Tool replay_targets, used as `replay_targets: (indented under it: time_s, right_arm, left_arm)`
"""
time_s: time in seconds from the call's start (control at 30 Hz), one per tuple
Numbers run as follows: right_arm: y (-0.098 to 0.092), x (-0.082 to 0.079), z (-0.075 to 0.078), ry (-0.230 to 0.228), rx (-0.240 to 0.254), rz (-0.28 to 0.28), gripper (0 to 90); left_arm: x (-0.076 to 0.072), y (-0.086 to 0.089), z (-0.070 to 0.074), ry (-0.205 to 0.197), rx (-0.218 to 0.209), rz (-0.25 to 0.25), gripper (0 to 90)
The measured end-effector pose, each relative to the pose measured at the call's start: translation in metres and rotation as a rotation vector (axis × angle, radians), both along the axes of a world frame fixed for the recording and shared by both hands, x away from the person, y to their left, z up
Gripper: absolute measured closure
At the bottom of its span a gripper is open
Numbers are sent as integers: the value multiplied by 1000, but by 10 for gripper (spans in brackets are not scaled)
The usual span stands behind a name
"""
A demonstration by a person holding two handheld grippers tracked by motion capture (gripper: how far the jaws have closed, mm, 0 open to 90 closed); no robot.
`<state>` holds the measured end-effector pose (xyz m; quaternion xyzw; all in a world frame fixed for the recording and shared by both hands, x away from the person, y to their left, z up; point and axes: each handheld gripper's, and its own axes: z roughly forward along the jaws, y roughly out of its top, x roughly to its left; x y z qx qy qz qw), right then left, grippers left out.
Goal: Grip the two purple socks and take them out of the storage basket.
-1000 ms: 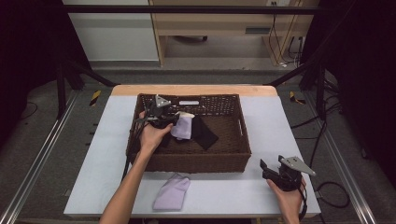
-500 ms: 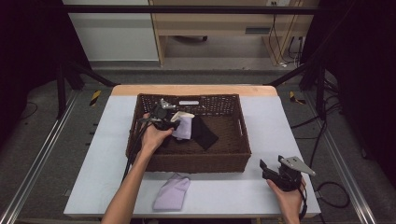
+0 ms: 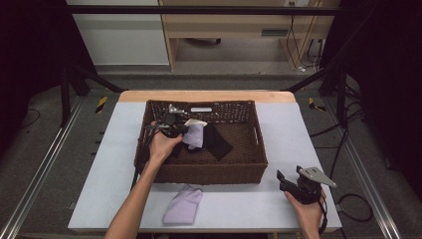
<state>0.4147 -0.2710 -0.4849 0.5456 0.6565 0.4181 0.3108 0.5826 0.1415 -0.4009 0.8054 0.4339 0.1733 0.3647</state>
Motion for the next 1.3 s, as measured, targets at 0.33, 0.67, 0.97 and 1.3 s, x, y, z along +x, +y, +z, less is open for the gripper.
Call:
replay_targets:
  time_s: [0.33, 0.67, 0.97, 1.3]
  right_arm:
    - [0, 0, 0, -1, -2, -2, 257]
    - [1, 0, 0, 1, -5, -2, 268]
    - [1, 0, 0, 4, -7, -4, 270]
    - [2, 0, 0, 6, -13, -4, 271]
  left_arm:
    - [-31, 14, 41, -212, -126, -36, 875]
    - [-81, 35, 75, -328, -234, -100, 876]
    - [-124, 50, 95, -400, -282, -161, 877]
    - [-159, 71, 109, -447, -325, -182, 878]
